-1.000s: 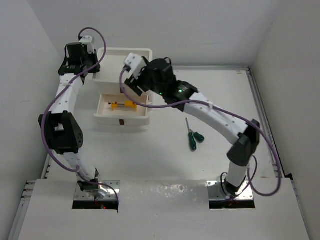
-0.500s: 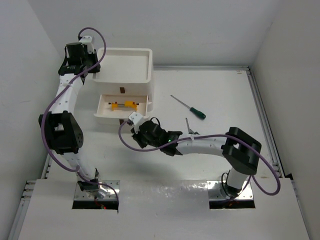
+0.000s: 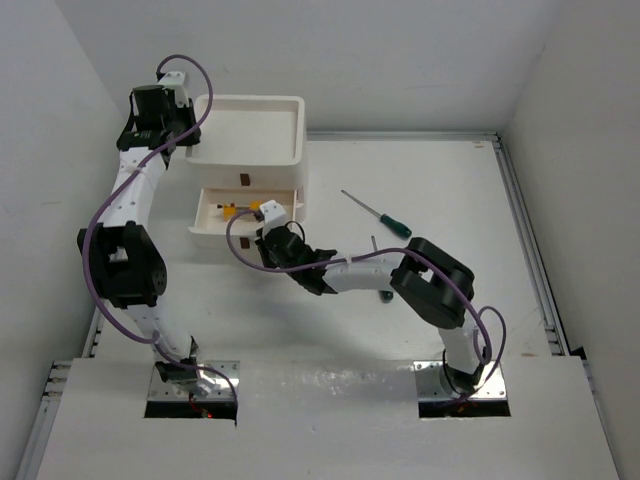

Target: Sort the tools into containers

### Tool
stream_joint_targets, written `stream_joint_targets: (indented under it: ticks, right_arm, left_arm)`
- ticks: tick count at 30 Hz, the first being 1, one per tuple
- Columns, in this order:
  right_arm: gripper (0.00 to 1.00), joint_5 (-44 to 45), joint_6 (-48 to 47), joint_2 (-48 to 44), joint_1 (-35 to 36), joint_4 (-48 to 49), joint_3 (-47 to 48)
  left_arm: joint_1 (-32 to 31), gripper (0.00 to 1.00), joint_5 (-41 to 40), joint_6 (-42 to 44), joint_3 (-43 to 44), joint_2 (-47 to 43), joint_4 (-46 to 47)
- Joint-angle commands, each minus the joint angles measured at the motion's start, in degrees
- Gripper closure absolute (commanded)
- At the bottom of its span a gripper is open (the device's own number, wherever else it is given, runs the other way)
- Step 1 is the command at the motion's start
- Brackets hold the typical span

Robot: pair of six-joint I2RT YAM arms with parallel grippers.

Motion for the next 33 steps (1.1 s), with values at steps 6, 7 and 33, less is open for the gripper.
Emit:
stream_joint_targets:
  ticks: [6,7,33]
  right_arm:
    - [1.00,4.6,5.3,3.2,-4.6,7.3,6.4]
    - [1.00,4.4,5.1,3.8,-4.7,7.9,6.8]
    - [1.00,6.0,2.8,22.8,-12.0,5.9,34.1]
  left_arm:
    - [0.8,1.00,0.6,1.2,-3.2,2.7,-6.0]
    - [0.9,1.00,0.9,1.3,-3.3,2.9,-5.7]
    - [0.8,1.00,6.5,3.6,-4.8,3.5,-5.7]
